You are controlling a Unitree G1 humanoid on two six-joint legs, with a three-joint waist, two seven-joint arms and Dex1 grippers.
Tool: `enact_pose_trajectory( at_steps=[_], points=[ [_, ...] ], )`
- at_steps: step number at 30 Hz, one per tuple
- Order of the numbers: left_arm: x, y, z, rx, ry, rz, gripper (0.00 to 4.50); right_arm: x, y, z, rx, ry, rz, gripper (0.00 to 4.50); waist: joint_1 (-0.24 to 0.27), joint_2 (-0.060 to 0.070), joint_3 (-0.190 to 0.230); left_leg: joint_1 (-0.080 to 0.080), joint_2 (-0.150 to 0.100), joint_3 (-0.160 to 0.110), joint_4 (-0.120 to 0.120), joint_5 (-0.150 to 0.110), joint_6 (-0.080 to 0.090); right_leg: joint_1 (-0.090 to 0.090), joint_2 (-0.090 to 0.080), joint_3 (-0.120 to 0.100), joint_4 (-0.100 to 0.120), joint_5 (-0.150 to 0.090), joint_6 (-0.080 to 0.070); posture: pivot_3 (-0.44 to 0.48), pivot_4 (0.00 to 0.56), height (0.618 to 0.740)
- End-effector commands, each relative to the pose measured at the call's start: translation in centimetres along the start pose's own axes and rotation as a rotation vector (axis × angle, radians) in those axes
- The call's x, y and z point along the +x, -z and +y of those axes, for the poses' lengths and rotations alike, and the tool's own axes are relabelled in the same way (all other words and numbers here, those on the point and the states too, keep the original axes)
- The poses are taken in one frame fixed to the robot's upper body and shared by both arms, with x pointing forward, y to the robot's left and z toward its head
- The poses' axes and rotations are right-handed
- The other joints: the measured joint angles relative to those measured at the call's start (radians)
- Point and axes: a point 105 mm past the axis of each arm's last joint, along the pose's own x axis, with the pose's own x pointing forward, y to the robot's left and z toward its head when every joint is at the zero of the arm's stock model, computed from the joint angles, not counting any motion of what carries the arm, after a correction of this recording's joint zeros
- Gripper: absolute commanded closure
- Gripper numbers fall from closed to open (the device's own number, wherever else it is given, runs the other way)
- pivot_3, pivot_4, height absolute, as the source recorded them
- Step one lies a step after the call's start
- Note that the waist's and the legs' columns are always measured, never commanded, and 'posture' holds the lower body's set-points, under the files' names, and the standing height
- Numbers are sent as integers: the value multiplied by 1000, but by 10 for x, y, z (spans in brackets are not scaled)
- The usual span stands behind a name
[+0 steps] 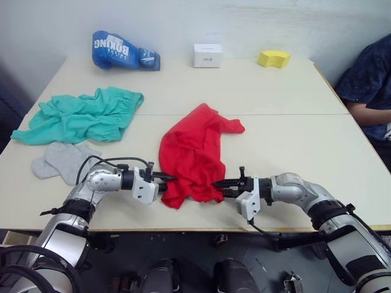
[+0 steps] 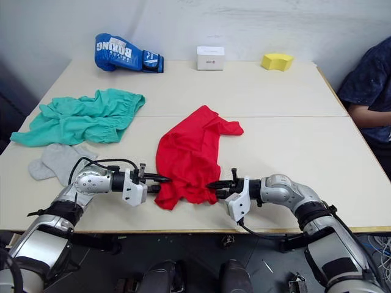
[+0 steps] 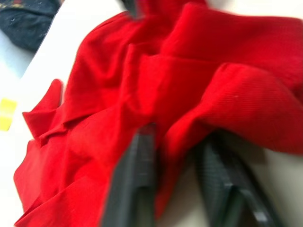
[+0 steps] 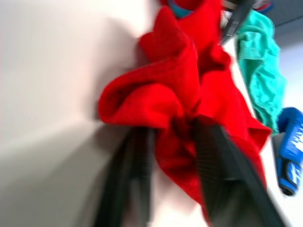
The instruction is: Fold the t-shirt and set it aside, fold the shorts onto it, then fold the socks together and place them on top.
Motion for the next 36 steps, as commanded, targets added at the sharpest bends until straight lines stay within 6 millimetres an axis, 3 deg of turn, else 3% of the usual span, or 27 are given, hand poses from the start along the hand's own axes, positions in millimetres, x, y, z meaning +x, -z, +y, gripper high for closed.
enact_pose_trajectory(
  at_steps=[1,7,12,15,22,29,36],
  points=[
    [0,5,-22,-61,75,20,4459,-8,1,6,16,-33,20,4483,0,1,0,0,0,0,0,0,0,0,0,0,0,0,0,0,150,740],
    [-7,0,-20,-100,49,-6,4459,-26,2,3,63,-27,56,4483,-1,3,1,-1,0,0,-1,0,0,-1,0,0,-1,0,0,0,150,740],
    [-18,-16,-19,-156,42,-64,4459,-46,-6,-2,123,-32,71,4483,-11,8,8,-3,0,0,-1,-2,0,-1,0,0,-3,0,0,0,150,740],
    [-28,-32,-23,-201,55,-105,4459,-66,-9,-1,253,-34,141,4483,-15,9,12,-3,1,0,-1,-2,0,-2,0,0,-3,0,0,0,150,740],
    [-39,-63,-42,-269,99,-125,4459,-87,-49,26,448,-142,124,4483,0,9,17,-4,1,-4,-1,-5,4,-1,-1,-1,-7,-1,-1,0,150,740],
    [-36,-90,-59,-314,145,-150,4459,-87,-78,38,599,-191,122,4483,15,9,19,-6,1,-4,-3,-9,-1,-2,-1,-1,-10,-1,-2,0,150,740],
    [-33,-105,-74,-380,216,-124,4459,-94,-121,63,918,-390,117,4483,19,9,19,-6,1,-4,-10,-9,-1,-2,-1,-3,-18,-1,-1,0,150,740]
  ],
)
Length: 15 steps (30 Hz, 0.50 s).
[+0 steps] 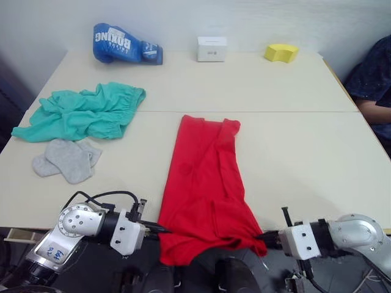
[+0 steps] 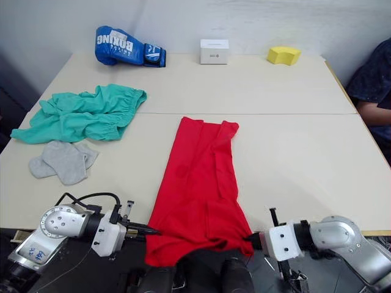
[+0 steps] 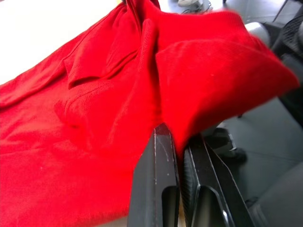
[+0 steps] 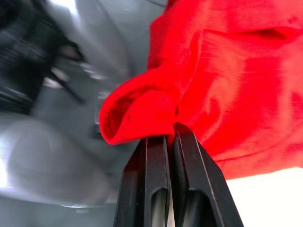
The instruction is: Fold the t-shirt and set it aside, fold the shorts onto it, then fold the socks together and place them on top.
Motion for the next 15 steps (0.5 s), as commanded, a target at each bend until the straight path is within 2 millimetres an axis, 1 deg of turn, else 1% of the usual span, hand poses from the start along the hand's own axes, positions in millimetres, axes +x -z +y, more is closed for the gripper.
enact_pose_trajectory(
  at_steps=[1,4,6,8,10,11,12,15],
  points=[
    [1,-8,-3,-3,14,19,4459,-2,-11,14,119,-73,-4,4483,2,0,0,0,0,0,0,0,0,0,0,0,0,0,0,0,150,740],
    [4,-14,-7,-35,31,14,4459,-3,-13,28,238,-125,8,4483,5,-1,1,-1,0,0,-1,0,0,0,0,-1,-1,0,0,0,150,740],
    [5,-16,-9,-58,41,14,4459,-3,-16,33,286,-140,-3,4483,8,-1,1,-1,0,0,-1,0,0,0,0,-1,-2,0,0,0,150,740],
    [3,-17,-11,-83,57,19,4459,-2,-20,27,261,-80,-45,4483,11,-1,1,-1,0,0,-1,0,0,0,0,0,-2,0,0,0,150,740],
    [0,-15,-9,-130,46,21,4459,-5,-19,18,228,-16,-59,4483,18,-2,1,0,1,0,-3,0,-1,0,2,0,-5,-1,-1,0,150,740],
    [-4,-14,-5,-158,26,17,4459,-7,-18,14,191,8,-59,4483,19,-2,1,-1,1,0,-3,0,-1,0,2,0,-5,-2,-3,0,150,740],
    [-8,-14,3,-189,8,10,4459,-11,-17,13,190,13,-55,4483,20,-2,2,-1,1,0,-3,0,-1,0,3,0,-6,-2,-3,0,150,740],
    [-21,-19,28,-265,-11,-17,4459,-26,-21,-1,227,71,-73,4483,27,-3,3,-2,1,0,-3,2,-1,0,3,0,-6,-2,-3,0,150,740]
  ],
)
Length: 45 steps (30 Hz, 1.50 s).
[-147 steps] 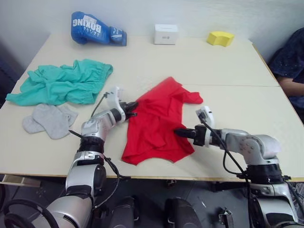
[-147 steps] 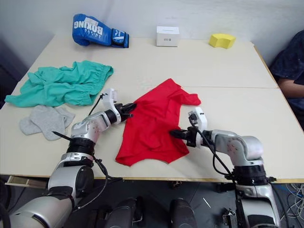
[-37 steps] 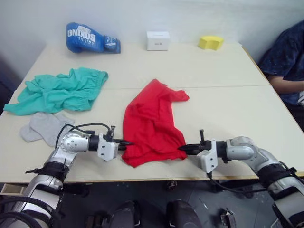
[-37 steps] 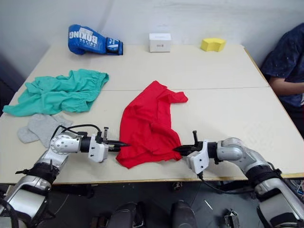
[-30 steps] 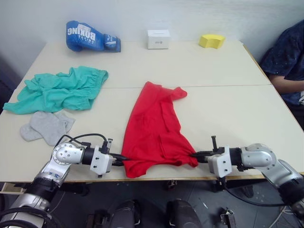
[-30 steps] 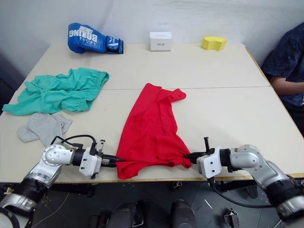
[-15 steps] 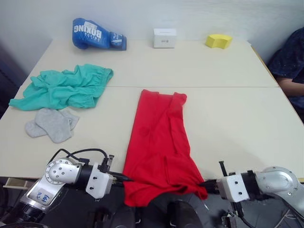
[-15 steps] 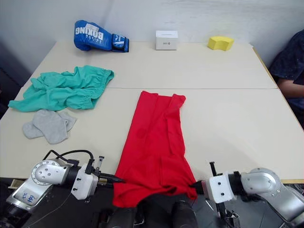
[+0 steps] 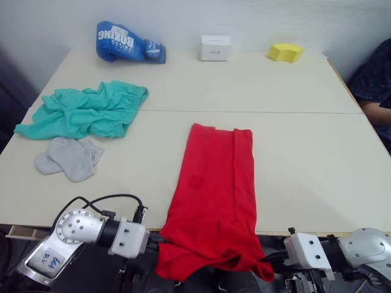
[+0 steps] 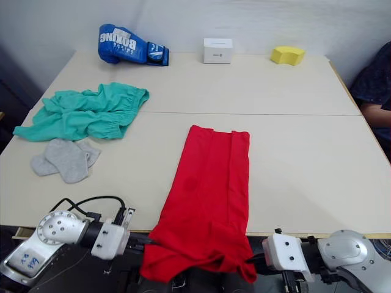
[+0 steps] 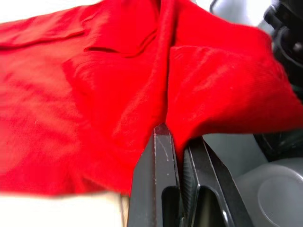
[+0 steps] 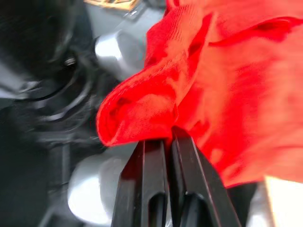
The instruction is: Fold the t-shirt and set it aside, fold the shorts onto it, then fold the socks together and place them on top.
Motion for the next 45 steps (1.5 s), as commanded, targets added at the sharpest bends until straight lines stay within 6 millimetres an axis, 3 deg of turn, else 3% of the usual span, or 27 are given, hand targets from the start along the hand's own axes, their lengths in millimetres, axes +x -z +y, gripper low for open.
enact_pose_trajectory(
  at_steps=[1,4,6,9,11,14,17,22,34,38,41,45],
  points=[
    [-21,-18,29,-51,-21,-35,4459,-22,-19,-23,41,84,-53,4483,3,0,0,0,0,0,0,1,0,0,0,0,0,0,0,0,150,740],
    [-27,-26,52,-42,-10,-34,4459,-37,-36,-45,108,158,-116,4483,1,-1,2,0,0,0,0,3,0,0,0,0,1,1,0,0,150,740],
    [-28,-41,88,-25,-77,-92,4459,-50,-46,-74,62,258,-154,4483,-1,-1,2,0,0,0,0,4,0,0,0,0,1,1,0,0,150,740],
    [-26,-53,126,-48,-123,-146,4459,-66,-53,-111,-3,386,-176,4483,-2,-4,5,-4,-1,0,1,6,1,-3,1,-1,2,2,1,0,150,740],
    [-22,-48,161,-123,-204,-123,4459,-75,-53,-144,-18,481,-188,4483,-3,-5,5,-3,-1,-1,4,12,-1,-3,1,-2,7,6,4,0,150,740],
    [-19,-32,188,-170,-263,-61,4459,-77,-49,-178,-39,559,-179,4483,-7,-6,5,-14,-1,0,12,12,1,-13,3,-3,11,7,6,0,150,740],
    [-13,-27,216,-257,-350,-93,4459,-73,-38,-210,-55,629,-152,4483,-8,-8,7,-15,-3,7,14,12,3,-17,6,-6,17,7,7,0,150,740],
    [0,-21,240,-335,-438,-128,4459,-65,-20,-239,-46,697,-107,4483,-7,-11,11,-18,-4,8,17,13,6,-19,5,-6,19,8,10,0,150,740],
    [9,-8,256,-438,-581,-156,4459,-58,-5,-268,-55,845,-96,4483,-32,-11,11,-19,-4,7,25,12,8,-19,3,-6,26,9,12,0,150,740],
    [6,-6,266,-481,-691,-182,3454,-56,-8,-277,40,904,-197,4500,-35,-11,11,-19,-4,7,24,12,8,-18,3,-6,28,9,12,0,150,740],
    [4,-1,273,-517,-775,-169,2506,-63,-8,-285,124,994,-273,3760,-35,-11,11,-19,-4,7,24,12,7,-19,3,-6,29,9,12,0,150,740],
    [-3,3,280,-618,-887,-217,1221,-75,-5,-288,212,1084,-349,2408,-33,-11,11,-19,-4,7,25,12,8,-18,2,-6,30,9,12,0,150,740]
  ],
)
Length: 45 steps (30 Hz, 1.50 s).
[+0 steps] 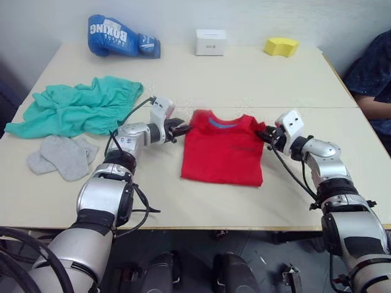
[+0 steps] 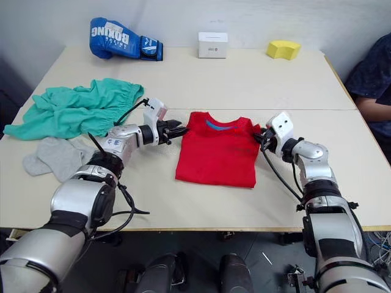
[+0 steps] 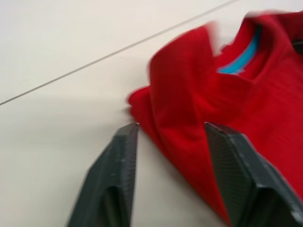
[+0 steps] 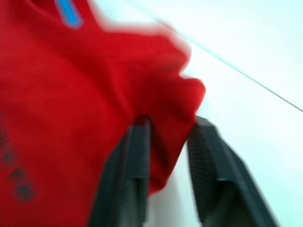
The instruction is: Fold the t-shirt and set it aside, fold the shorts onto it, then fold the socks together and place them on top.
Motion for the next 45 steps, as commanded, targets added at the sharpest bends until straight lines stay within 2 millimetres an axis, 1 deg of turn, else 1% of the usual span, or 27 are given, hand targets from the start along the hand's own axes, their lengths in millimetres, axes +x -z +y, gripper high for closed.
enact_pose_trajectory(
  at_steps=[1,3,4,5,6,7,9,11,13,15,16,17,19,22,24,25,27,29,30,31,33,37,38,39,40,43,45],
  points=[
    [-1,-16,11,-79,-86,-68,920,-8,-13,-19,69,99,-79,2056,2,0,0,0,0,0,0,0,0,0,0,0,0,0,0,0,150,740],
    [-3,-18,15,-91,-120,-89,234,-13,-13,-26,85,145,-93,1320,1,0,0,0,0,0,0,0,0,0,0,0,0,0,0,0,150,740],
    [-5,-21,18,-73,-130,-106,0,-17,-15,-29,83,163,-106,958,1,0,0,0,0,0,0,0,0,0,0,0,0,0,0,0,150,740],
    [-9,-28,16,-35,-90,-150,0,-25,-21,-30,51,151,-144,625,1,0,0,0,0,0,0,0,0,0,0,0,0,0,0,0,150,740],
    [-15,-34,13,10,-47,-196,0,-32,-28,-26,4,111,-184,258,2,0,0,0,0,0,-1,0,0,0,0,0,0,0,0,0,150,740],
    [-20,-37,10,48,0,-227,0,-38,-34,-18,-38,50,-214,9,1,0,0,0,0,0,-2,0,0,0,0,0,-1,0,0,0,150,740],
    [-35,-35,2,153,118,-243,0,-52,-39,8,-136,-112,-236,9,1,0,0,0,0,0,-4,0,-1,0,1,0,-3,0,0,0,150,740],
    [-56,-21,-17,290,301,-218,0,-66,-37,34,-198,-247,-221,9,-5,1,0,1,0,2,-6,-1,-2,0,2,1,-5,0,0,0,150,740],
    [-77,-4,-40,374,484,-168,0,-77,-33,62,-238,-371,-206,9,-11,1,0,3,1,4,-8,-1,-2,0,4,3,-5,0,0,0,150,740],
    [-90,10,-57,440,578,-118,0,-87,-25,89,-275,-482,-176,9,-9,1,0,5,2,4,-8,-1,-4,0,3,5,-5,0,0,0,150,740],
    [-93,17,-65,489,599,-102,0,-91,-18,102,-311,-532,-150,9,-5,1,0,5,2,4,-8,-1,-4,0,2,5,-5,0,0,0,150,740],
    [-92,22,-71,520,604,-91,0,-93,-12,109,-329,-556,-133,9,-1,1,0,6,2,4,-7,-1,-4,0,1,6,-7,0,-1,0,150,740],
    [-88,31,-81,567,610,-79,0,-91,-5,116,-335,-554,-124,9,5,1,0,6,2,3,-6,-2,-3,1,-2,7,-6,0,-1,0,150,740],
    [-72,56,-83,686,552,-10,0,-84,14,128,-371,-558,-96,9,13,1,0,6,0,1,-5,-4,-6,3,-6,10,-6,2,-2,0,150,740],
    [-67,65,-82,734,535,17,0,-80,21,127,-388,-530,-91,9,15,1,0,6,0,0,-5,-4,-6,2,-7,9,-6,2,-2,0,150,740],
    [-62,64,-78,739,498,15,0,-76,26,124,-413,-503,-85,182,14,1,0,6,0,0,-5,-2,-3,2,-6,9,-6,2,-2,0,150,740],
    [-53,61,-72,743,438,12,396,-70,33,120,-456,-480,-66,597,15,1,-1,6,0,0,-5,-2,-2,2,-6,8,-6,2,-2,0,150,740],
    [-49,63,-71,750,432,21,900,-68,36,117,-472,-474,-58,1254,15,1,-1,6,1,1,-3,-1,-1,3,-5,6,-5,2,-2,0,150,740],
    [-47,67,-72,749,443,37,1261,-67,38,116,-473,-472,-49,1682,15,1,-1,7,0,1,-2,-1,-1,3,-5,5,-5,2,-2,0,150,740],
    [-47,71,-73,751,458,52,1566,-67,40,115,-477,-473,-47,1985,15,1,-1,7,1,0,-2,-1,0,4,-5,5,-4,2,-2,0,150,740],
    [-48,76,-76,758,484,63,2229,-67,42,112,-483,-472,-44,2729,15,1,-1,7,1,0,-2,-1,0,4,-5,5,-4,2,-2,0,150,740],
    [-61,88,-82,731,542,81,3585,-67,42,108,-483,-480,-39,4167,12,1,-1,7,1,0,0,-1,0,5,-5,6,-4,2,-2,0,150,740],
    [-65,89,-83,727,547,80,3867,-67,41,108,-484,-483,-46,4465,10,1,-1,7,1,0,0,-2,0,5,-6,6,-4,2,-2,0,150,740],
    [-70,90,-84,714,551,79,4226,-67,40,110,-488,-496,-54,4500,5,1,-1,7,1,-1,0,-2,0,5,-5,6,-4,2,-2,0,150,740],
    [-73,89,-85,706,549,75,4486,-69,39,113,-498,-519,-65,4500,3,1,-1,7,1,-1,-1,-2,0,5,-5,6,-4,2,-2,0,150,740],
    [-86,86,-89,693,543,62,4486,-76,34,123,-509,-577,-105,4500,2,1,-1,7,2,-1,-1,-2,-1,5,-5,6,-4,2,-2,0,150,740],
    [-97,84,-92,700,540,57,4486,-81,31,127,-502,-586,-129,4500,1,1,-1,7,2,-1,-2,-2,-1,5,-4,7,-5,1,-2,0,150,740]
  ],
)
